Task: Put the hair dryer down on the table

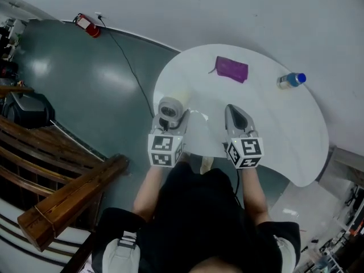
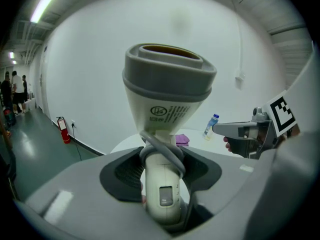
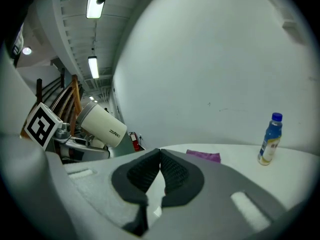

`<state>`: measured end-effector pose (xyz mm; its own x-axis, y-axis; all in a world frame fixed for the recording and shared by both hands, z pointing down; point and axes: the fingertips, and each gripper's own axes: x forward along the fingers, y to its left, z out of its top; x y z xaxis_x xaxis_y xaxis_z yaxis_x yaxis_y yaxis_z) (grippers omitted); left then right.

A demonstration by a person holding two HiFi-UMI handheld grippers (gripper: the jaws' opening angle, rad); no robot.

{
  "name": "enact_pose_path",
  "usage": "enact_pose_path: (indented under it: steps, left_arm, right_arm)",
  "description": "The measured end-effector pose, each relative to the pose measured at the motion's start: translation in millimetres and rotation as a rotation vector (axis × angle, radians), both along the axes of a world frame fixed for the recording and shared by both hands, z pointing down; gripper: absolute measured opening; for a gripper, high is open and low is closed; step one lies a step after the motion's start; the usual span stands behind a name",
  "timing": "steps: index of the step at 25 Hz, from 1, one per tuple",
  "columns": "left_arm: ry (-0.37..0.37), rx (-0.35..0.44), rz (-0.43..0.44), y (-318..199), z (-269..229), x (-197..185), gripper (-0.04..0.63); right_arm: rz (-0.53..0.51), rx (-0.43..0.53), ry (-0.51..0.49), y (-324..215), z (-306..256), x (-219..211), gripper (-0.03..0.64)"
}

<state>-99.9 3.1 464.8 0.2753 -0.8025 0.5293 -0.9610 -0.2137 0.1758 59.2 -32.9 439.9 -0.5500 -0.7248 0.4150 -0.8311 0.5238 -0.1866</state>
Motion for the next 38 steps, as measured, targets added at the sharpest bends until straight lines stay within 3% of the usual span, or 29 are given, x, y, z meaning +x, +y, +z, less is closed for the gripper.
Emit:
enact_pose_path:
  steps: [17, 38]
  left_arm:
    - [-0.008, -0.140, 0.064, -39.9, 74.7, -19.3, 0.218]
    - [-0.048, -0.271, 0.103, -71.7, 140.8, -10.3, 0.219]
  right_arm:
    - [0.078, -0.116, 0.020, -28.6, 56.8, -12.6, 0.005]
    - [0.128, -0.192, 0.040, -59.6, 96.1, 4.6, 0.005]
